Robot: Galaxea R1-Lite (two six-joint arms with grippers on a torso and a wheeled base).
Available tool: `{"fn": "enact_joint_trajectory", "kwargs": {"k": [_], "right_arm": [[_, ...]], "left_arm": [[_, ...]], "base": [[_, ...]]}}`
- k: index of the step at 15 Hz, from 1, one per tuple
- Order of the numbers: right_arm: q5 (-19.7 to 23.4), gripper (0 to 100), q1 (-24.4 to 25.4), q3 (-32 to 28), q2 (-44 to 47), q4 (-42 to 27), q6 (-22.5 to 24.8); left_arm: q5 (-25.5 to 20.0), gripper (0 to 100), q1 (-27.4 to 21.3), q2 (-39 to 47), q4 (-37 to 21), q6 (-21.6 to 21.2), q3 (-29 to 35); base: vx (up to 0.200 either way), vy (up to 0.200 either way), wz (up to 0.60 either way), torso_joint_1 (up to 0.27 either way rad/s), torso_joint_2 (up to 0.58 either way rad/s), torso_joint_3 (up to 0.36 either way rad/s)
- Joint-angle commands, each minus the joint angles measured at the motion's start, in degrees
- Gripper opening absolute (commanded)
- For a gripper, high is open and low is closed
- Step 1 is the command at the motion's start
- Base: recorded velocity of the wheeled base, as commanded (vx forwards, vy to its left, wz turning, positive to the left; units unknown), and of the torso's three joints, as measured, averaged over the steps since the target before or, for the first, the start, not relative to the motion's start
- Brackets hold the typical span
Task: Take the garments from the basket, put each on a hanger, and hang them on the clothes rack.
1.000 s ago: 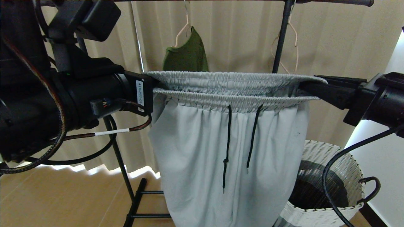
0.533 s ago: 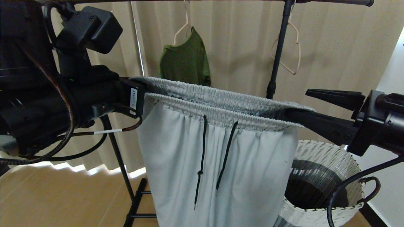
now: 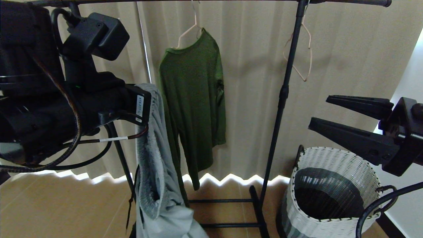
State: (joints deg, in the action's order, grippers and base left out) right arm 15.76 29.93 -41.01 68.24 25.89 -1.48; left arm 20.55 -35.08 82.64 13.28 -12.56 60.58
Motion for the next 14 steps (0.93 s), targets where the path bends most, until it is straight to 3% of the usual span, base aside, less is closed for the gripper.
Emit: {"fn": "enact_joint_trajectory", "kwargs": {"k": [1, 3, 5, 9, 14], "right_arm": [[-0.29, 100, -0.92, 0.32, -0.22, -0.05, 2.0], [-2.14, 100, -6.2, 3.04, -1.01, -0.05, 9.56], [-5.39, 100, -10.42, 5.5, -1.8, 0.3, 13.6], [-12.16, 100, -11.82, 8.93, -3.99, 0.65, 13.78], [-12.95, 100, -14.02, 11.21, -5.75, 0.65, 14.04]], "left_arm": [[0.63, 0, 0.02, -0.64, 0.08, 0.34, -1.25], [0.8, 0, 0.63, -4.51, 2.11, 1.83, -6.08], [0.8, 0, 2.74, -7.23, 4.92, 3.68, -11.71], [0.28, 0, 5.64, -14.96, 8.17, 4.82, -22.08], [-1.04, 0, 10.3, -20.5, 9.49, 10.62, -30.34]], "base": [[0.0, 0.0, 0.0, 0.0, 0.0, 0.0], [0.0, 0.0, 0.0, 0.0, 0.0, 0.0], [0.0, 0.0, 0.0, 0.0, 0.0, 0.0], [0.0, 0.0, 0.0, 0.0, 0.0, 0.0], [0.0, 0.0, 0.0, 0.0, 0.0, 0.0]]}}
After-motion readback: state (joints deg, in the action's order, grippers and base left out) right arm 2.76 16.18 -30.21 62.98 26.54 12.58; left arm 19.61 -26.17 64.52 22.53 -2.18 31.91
